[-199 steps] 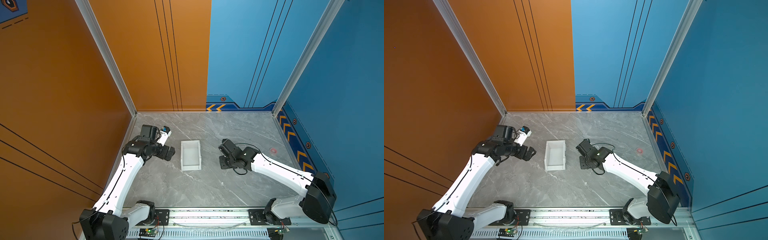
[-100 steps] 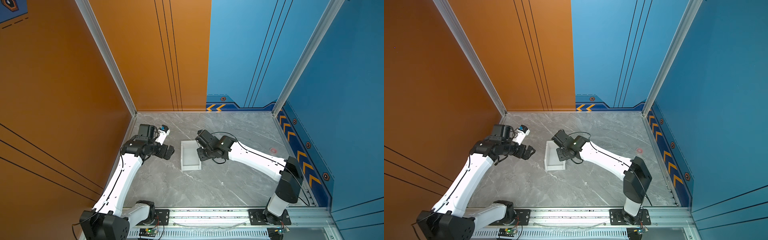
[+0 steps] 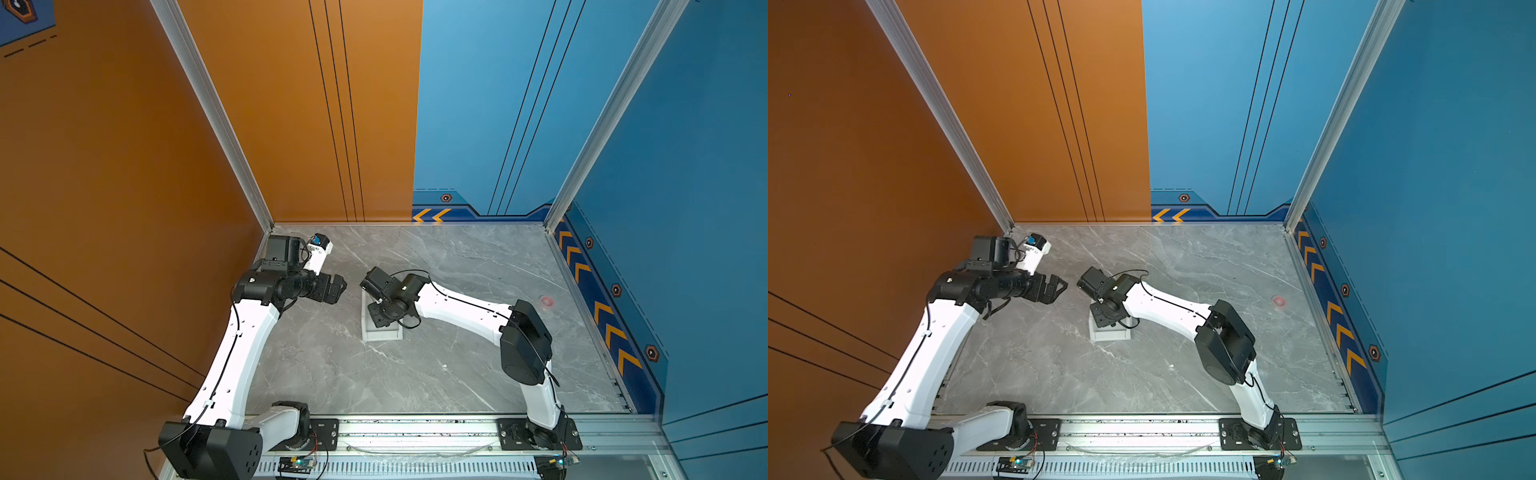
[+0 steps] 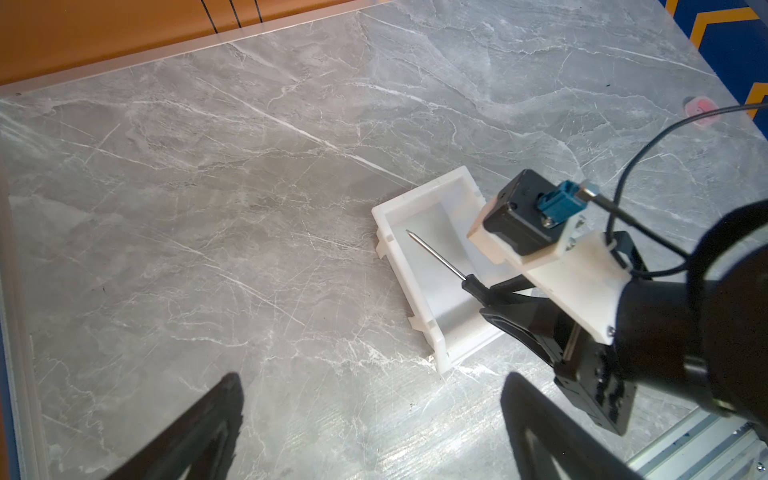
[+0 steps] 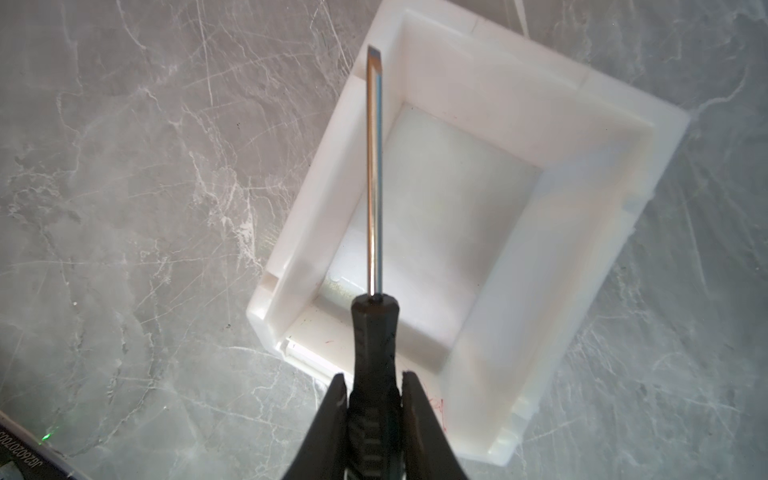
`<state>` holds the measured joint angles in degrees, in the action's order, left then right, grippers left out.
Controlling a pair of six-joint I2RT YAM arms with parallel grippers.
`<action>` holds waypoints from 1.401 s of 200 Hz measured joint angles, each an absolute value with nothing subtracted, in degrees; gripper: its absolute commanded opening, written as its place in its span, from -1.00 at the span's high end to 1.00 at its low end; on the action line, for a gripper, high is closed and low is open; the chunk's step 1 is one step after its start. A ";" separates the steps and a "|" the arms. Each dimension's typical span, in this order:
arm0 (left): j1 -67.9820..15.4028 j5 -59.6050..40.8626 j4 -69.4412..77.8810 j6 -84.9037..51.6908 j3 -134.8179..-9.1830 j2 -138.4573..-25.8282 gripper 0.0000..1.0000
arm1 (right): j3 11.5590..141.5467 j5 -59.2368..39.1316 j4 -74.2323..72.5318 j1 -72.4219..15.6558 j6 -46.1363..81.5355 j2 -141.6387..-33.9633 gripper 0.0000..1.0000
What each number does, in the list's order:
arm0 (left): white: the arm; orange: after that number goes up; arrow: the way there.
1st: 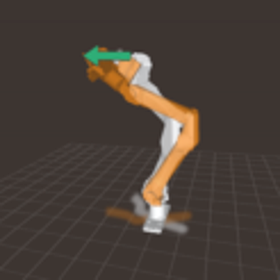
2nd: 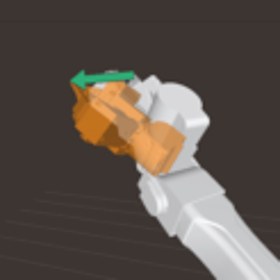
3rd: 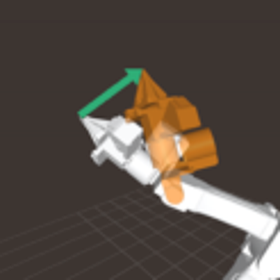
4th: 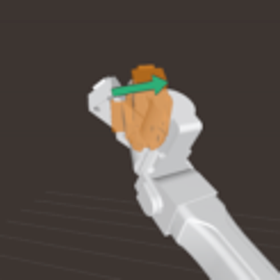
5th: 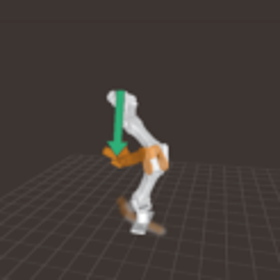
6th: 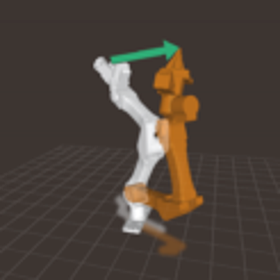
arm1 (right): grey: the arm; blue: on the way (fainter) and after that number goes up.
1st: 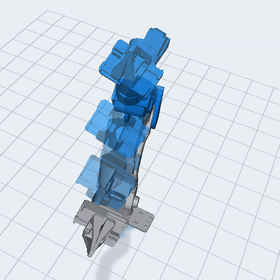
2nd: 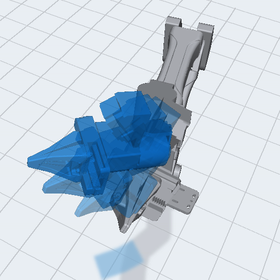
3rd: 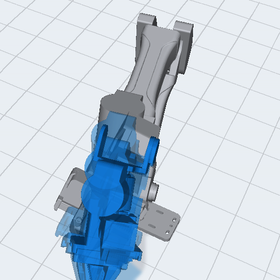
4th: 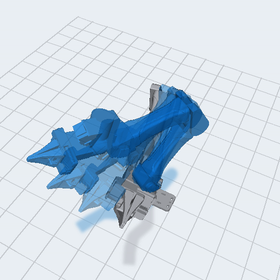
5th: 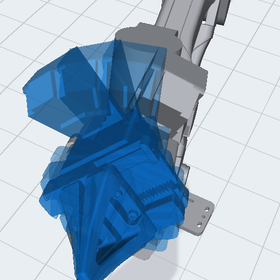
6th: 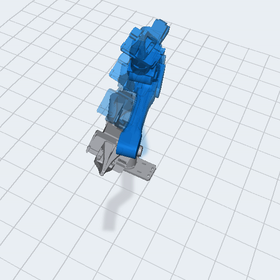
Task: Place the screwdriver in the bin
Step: 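Lower the screwdriver into the white bin and open the right gripper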
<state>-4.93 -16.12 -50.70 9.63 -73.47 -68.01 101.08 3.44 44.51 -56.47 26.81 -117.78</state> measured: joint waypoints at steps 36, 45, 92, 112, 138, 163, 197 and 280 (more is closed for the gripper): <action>-4.93 -16.82 -50.74 9.56 -73.47 -68.03 -0.96 | 101.30 3.66 44.53 -55.90 26.81 -119.26 0.54; -4.93 -16.93 -50.74 9.50 -73.47 -68.03 -0.96 | 102.04 3.68 44.88 -55.59 26.81 -120.16 0.54; -4.91 -17.19 -50.74 9.39 -73.47 -68.05 -0.96 | 105.10 3.62 44.84 -54.06 26.79 -124.70 0.53; -4.89 -17.21 -50.74 9.39 -73.47 -68.16 -0.96 | 105.84 3.62 44.91 -53.56 26.79 -125.91 0.53; -4.89 -17.58 -50.74 9.34 -73.47 -68.77 -0.96 | 106.67 3.31 44.99 -53.06 26.79 -127.04 0.52; -4.89 -18.11 -50.76 9.17 -73.47 -69.32 -0.96 | 107.66 3.18 44.95 -52.69 26.79 -128.46 0.50; -4.89 -18.31 -50.78 9.17 -73.47 -69.34 -0.96 | 108.60 3.14 44.95 -52.31 26.79 -130.78 0.47; -4.89 -18.33 -50.87 9.17 -73.47 -69.34 -0.96 | 109.78 2.55 44.95 -51.66 26.83 -132.86 0.37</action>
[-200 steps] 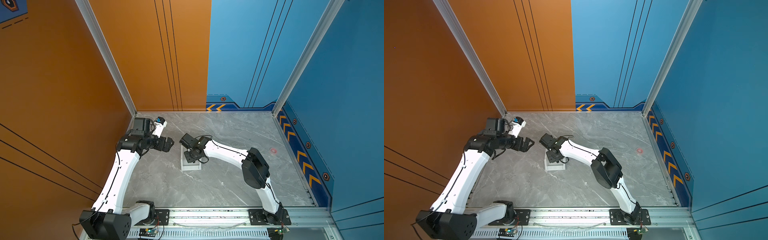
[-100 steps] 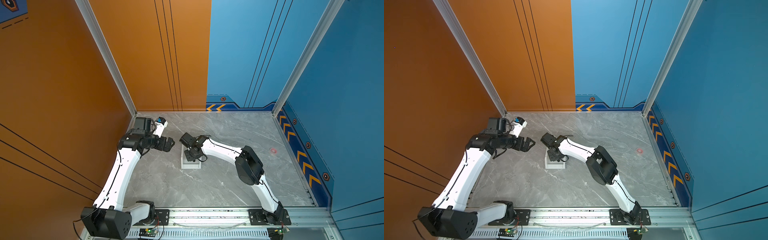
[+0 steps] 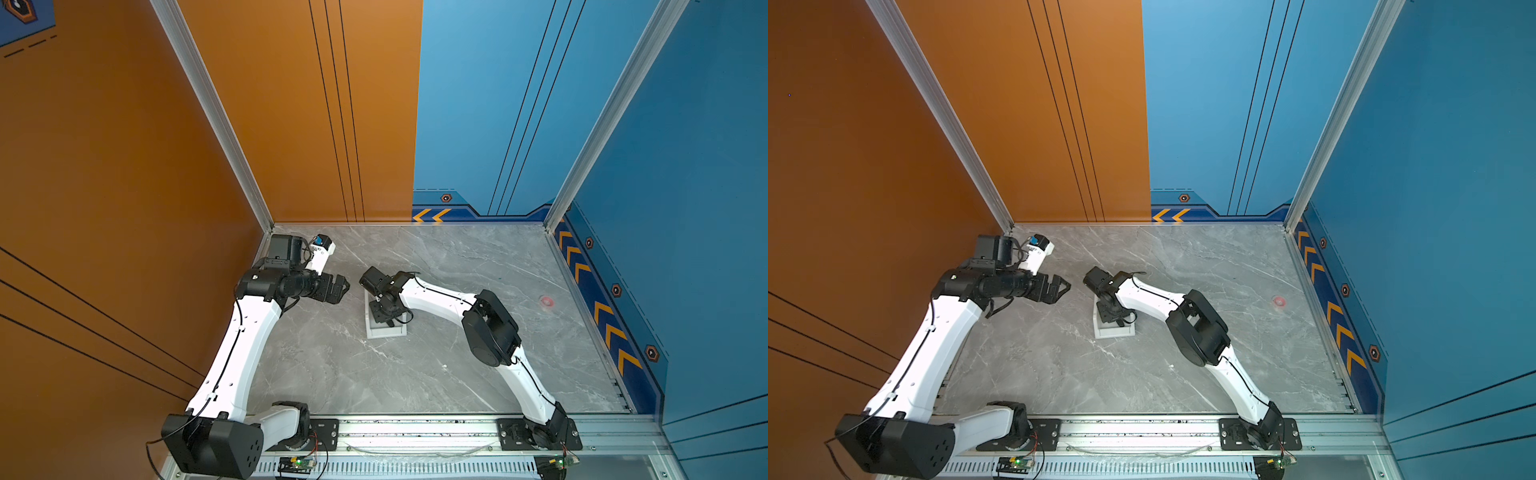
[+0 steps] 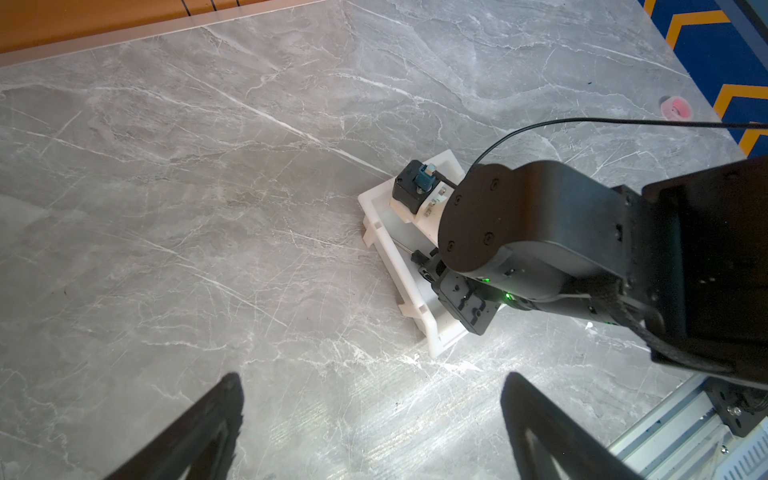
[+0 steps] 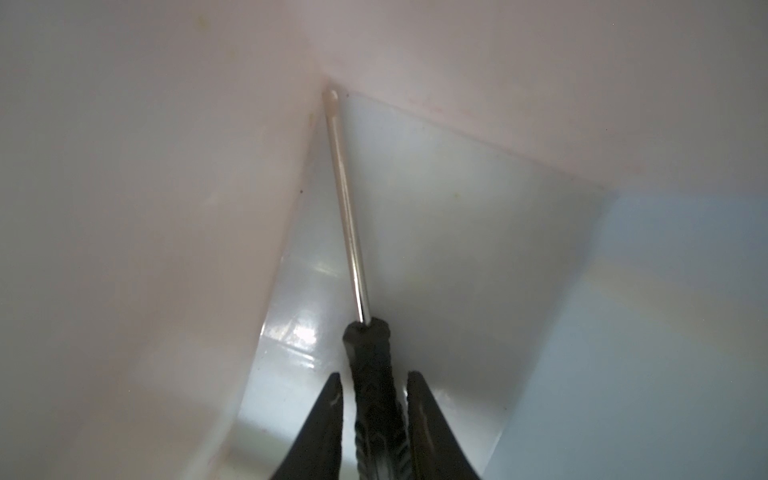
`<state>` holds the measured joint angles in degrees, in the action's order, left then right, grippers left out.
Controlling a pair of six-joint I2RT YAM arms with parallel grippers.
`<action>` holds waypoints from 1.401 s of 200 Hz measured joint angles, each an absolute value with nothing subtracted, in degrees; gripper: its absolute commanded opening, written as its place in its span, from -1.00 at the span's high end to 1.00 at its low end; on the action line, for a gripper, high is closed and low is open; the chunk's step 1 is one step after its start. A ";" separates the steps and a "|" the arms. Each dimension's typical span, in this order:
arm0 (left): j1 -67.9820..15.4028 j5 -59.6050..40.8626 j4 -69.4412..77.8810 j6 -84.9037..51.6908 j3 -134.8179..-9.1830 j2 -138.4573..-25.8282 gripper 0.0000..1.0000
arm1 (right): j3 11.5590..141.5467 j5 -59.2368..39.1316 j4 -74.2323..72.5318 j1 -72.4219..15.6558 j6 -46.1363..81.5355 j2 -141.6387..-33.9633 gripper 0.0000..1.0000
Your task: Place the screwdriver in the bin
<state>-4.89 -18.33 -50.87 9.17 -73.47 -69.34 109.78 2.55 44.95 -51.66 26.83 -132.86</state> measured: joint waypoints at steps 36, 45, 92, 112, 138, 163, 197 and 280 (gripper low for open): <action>-4.89 -18.55 -50.85 9.17 -73.47 -69.34 -0.96 | 109.78 2.55 44.97 -51.68 26.76 -132.81 0.15; -4.89 -18.55 -50.85 9.19 -73.47 -69.41 -0.96 | 109.78 2.59 45.01 -51.68 26.81 -132.66 0.08; -4.86 -18.52 -50.87 9.19 -73.47 -70.89 -0.96 | 109.43 3.25 46.00 -51.66 26.41 -126.21 -0.16; -4.80 -18.52 -50.87 9.17 -73.47 -71.00 -0.96 | 109.43 3.22 46.04 -51.51 26.11 -120.90 -0.20; -4.54 -18.50 -50.87 9.15 -73.47 -71.00 -0.96 | 109.30 3.44 45.98 -50.94 25.76 -114.98 -0.25; -4.38 -18.48 -50.85 8.67 -73.47 -71.07 -0.96 | 107.59 5.13 45.91 -49.98 25.67 -110.19 -0.34; -3.27 -16.95 -49.78 5.37 -71.59 -71.13 -0.96 | 98.15 9.39 44.07 -47.94 25.47 -101.45 -0.79; 4.34 -11.29 -38.76 -6.63 -63.42 -71.35 -0.96 | 64.99 15.18 30.59 -33.19 26.92 -69.34 -1.00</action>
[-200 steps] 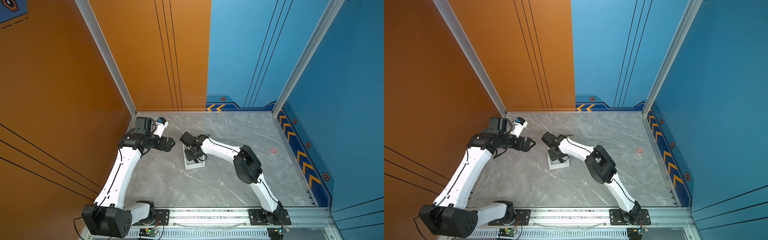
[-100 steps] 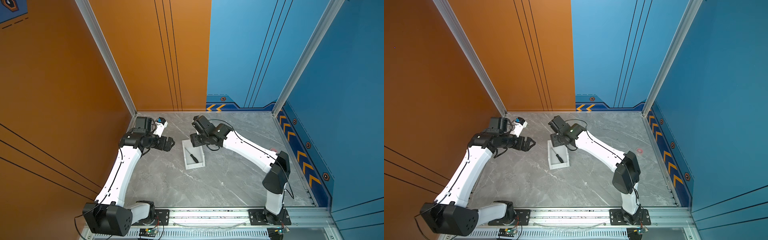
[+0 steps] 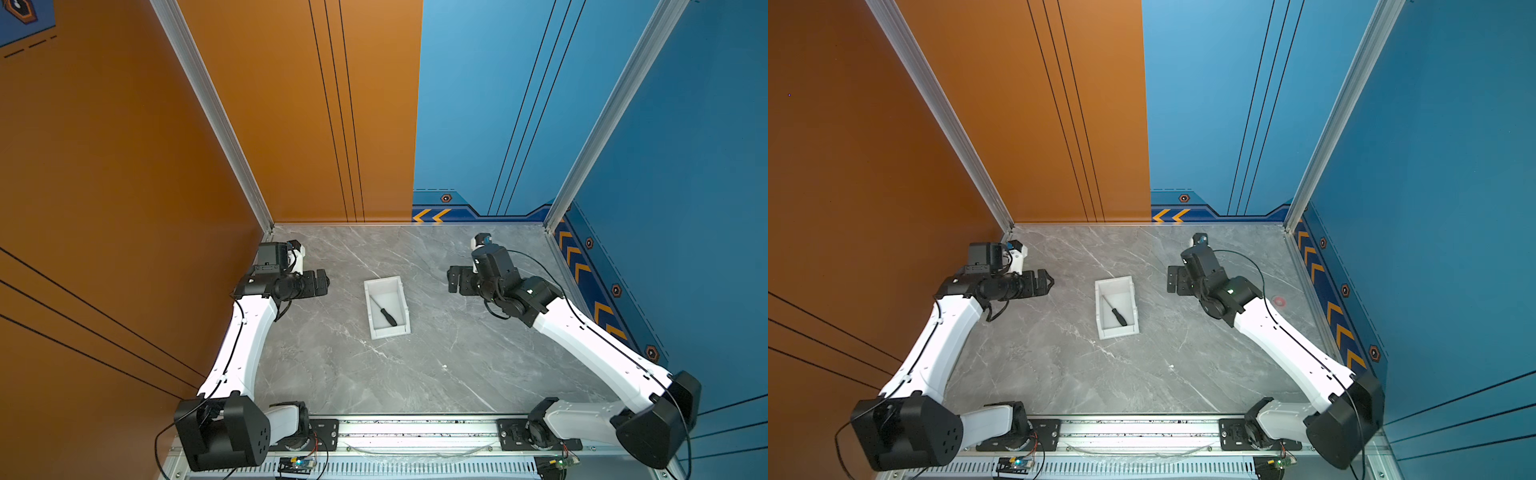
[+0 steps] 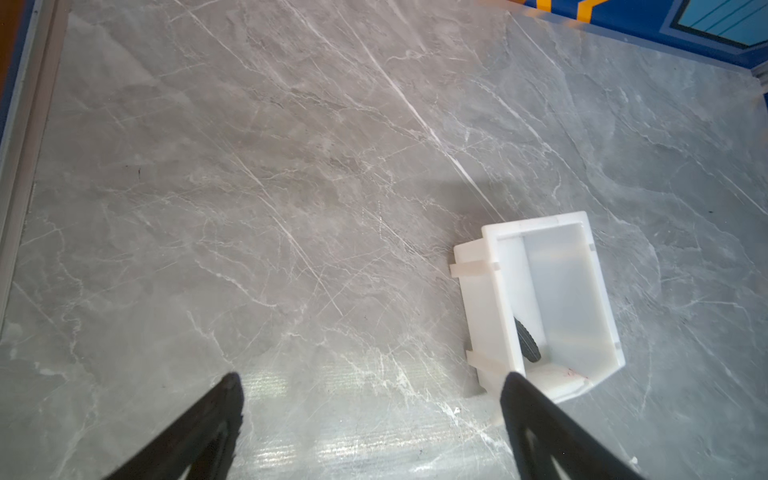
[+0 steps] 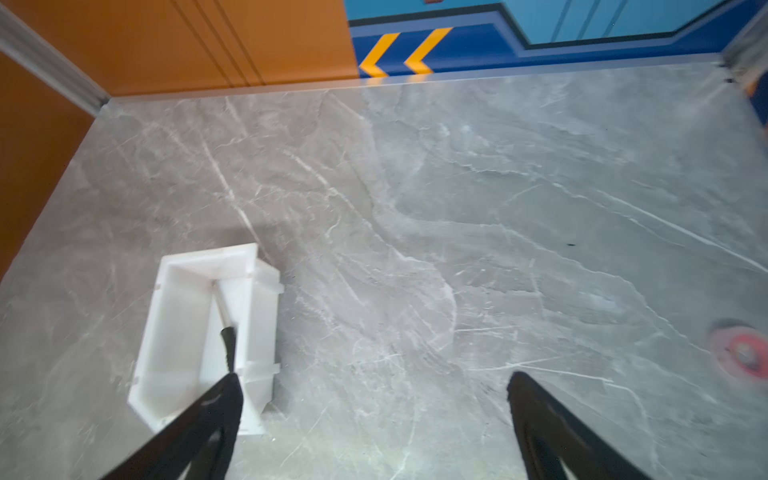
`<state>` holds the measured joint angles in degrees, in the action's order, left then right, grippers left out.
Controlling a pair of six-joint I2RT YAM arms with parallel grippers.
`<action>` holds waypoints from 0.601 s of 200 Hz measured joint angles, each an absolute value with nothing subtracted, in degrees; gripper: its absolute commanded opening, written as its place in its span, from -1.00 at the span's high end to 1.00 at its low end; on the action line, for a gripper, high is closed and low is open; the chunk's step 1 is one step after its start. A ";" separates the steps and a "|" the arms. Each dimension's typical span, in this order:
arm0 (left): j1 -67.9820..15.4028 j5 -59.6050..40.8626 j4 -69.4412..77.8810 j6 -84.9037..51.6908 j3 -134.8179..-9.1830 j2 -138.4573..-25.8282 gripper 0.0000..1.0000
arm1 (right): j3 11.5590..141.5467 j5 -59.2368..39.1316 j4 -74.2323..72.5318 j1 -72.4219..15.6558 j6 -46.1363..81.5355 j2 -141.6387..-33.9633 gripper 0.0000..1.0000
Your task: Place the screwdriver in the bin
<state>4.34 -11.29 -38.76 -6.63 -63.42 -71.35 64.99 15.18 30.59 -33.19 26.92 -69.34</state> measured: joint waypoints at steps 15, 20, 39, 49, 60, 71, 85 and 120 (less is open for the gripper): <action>4.36 -8.93 -34.94 -7.86 -60.10 -71.29 -0.96 | 58.54 16.53 27.57 -30.98 27.00 -63.31 -1.00; 4.43 -8.01 -33.26 -8.12 -58.48 -71.24 -0.96 | 56.36 16.78 26.26 -30.15 26.94 -61.32 -1.00; 4.45 -4.86 -27.09 -8.49 -52.23 -70.89 -0.96 | 48.95 18.33 21.80 -26.63 26.81 -54.74 -1.00; 4.45 -3.22 -22.55 -8.43 -48.29 -70.22 -0.96 | 45.84 19.03 19.92 -24.64 26.81 -52.16 -1.00; 4.38 -1.78 -16.60 -7.97 -43.99 -69.54 -0.96 | 42.74 19.79 18.37 -22.04 26.76 -49.60 -1.00; 4.25 -0.30 -9.41 -7.05 -39.13 -69.28 -0.96 | 40.99 20.10 17.30 -19.99 26.33 -48.38 -1.00; 4.05 1.19 -0.97 -5.82 -34.02 -70.06 -0.96 | 39.83 20.38 16.19 -18.33 25.36 -48.05 -1.00; 3.99 2.52 17.65 -4.16 -26.22 -73.28 -0.96 | 38.61 21.37 13.23 -17.43 22.17 -50.11 -1.00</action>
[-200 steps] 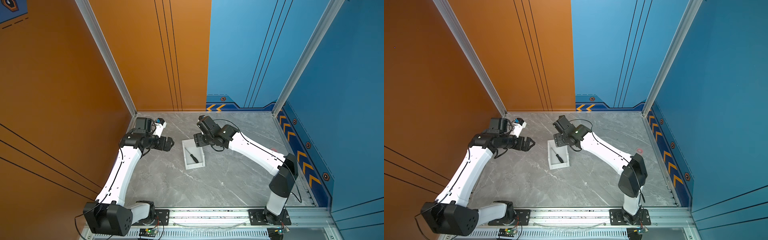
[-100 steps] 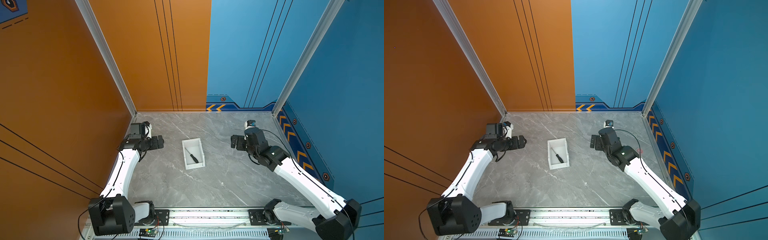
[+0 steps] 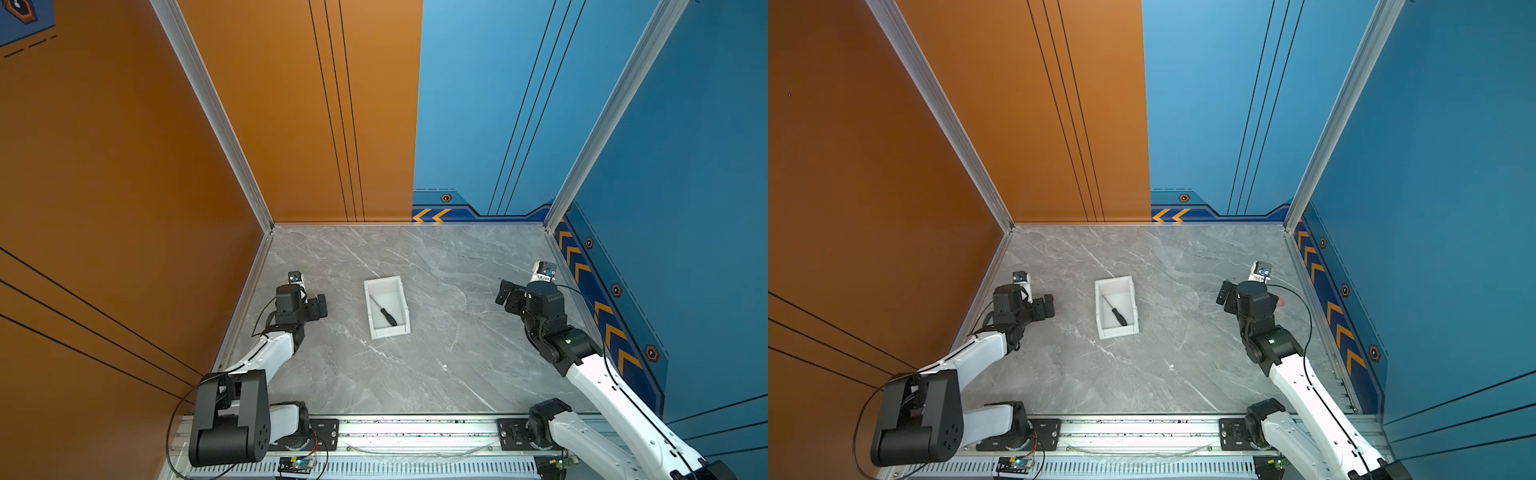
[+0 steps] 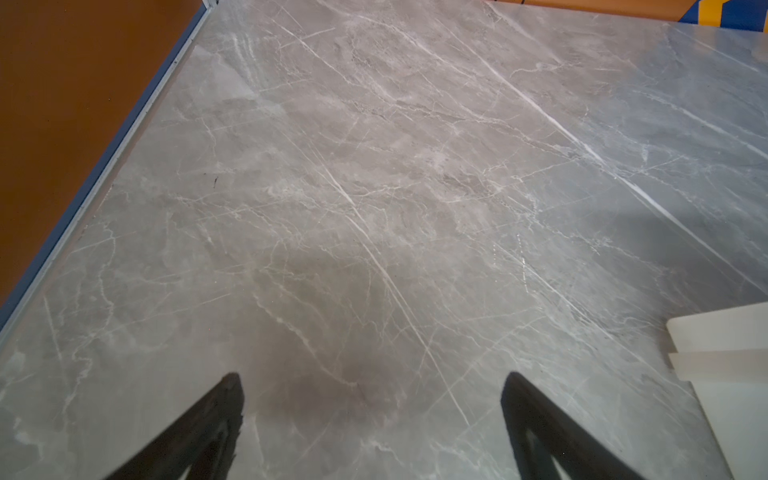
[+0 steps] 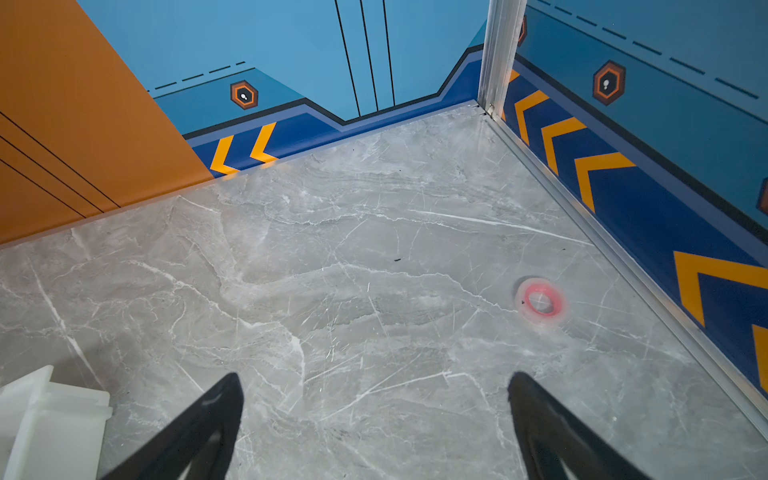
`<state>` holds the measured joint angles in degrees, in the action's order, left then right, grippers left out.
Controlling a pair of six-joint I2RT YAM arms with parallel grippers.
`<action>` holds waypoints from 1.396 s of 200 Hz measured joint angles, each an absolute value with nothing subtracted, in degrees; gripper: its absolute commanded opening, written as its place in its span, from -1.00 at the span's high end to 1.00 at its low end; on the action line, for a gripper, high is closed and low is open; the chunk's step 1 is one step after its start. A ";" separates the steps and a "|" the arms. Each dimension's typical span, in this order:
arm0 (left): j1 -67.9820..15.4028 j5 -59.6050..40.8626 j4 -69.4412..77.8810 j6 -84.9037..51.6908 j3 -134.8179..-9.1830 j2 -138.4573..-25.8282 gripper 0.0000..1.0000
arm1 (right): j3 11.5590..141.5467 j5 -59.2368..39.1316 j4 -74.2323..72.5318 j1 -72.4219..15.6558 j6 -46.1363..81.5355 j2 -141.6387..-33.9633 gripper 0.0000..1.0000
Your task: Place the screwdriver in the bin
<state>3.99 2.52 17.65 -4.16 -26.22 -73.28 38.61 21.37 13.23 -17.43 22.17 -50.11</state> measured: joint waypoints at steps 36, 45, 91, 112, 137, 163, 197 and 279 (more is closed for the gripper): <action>1.98 3.09 36.05 -2.96 -20.10 -77.78 -0.96 | 33.50 23.11 6.55 -17.21 18.57 -50.76 -1.00; 1.80 3.09 38.76 -2.94 -19.44 -78.85 -0.96 | 32.34 23.33 5.06 -17.04 17.67 -50.85 -1.00; 1.06 3.09 57.84 -2.31 -15.94 -87.59 -0.96 | 29.56 23.75 -1.85 -16.47 13.39 -52.53 -1.00; -0.89 3.18 64.69 -0.56 -12.27 -91.09 -0.96 | 27.88 23.94 -4.69 -15.97 11.31 -52.53 -1.00; -2.70 3.66 69.17 1.06 -11.16 -91.31 -0.96 | 23.73 24.08 -10.81 -13.47 9.74 -52.73 -1.00; -2.66 4.38 71.50 1.58 -11.38 -91.31 -0.96 | 19.38 22.96 -17.80 -9.30 8.95 -55.94 -1.00; -2.66 4.80 70.98 1.74 -12.36 -91.31 -0.96 | 18.24 19.40 -26.17 -4.25 8.32 -64.27 -1.00; -0.38 6.68 60.49 -0.27 -18.41 -90.45 -0.96 | 23.24 8.16 -42.68 -1.45 5.67 -86.11 -1.00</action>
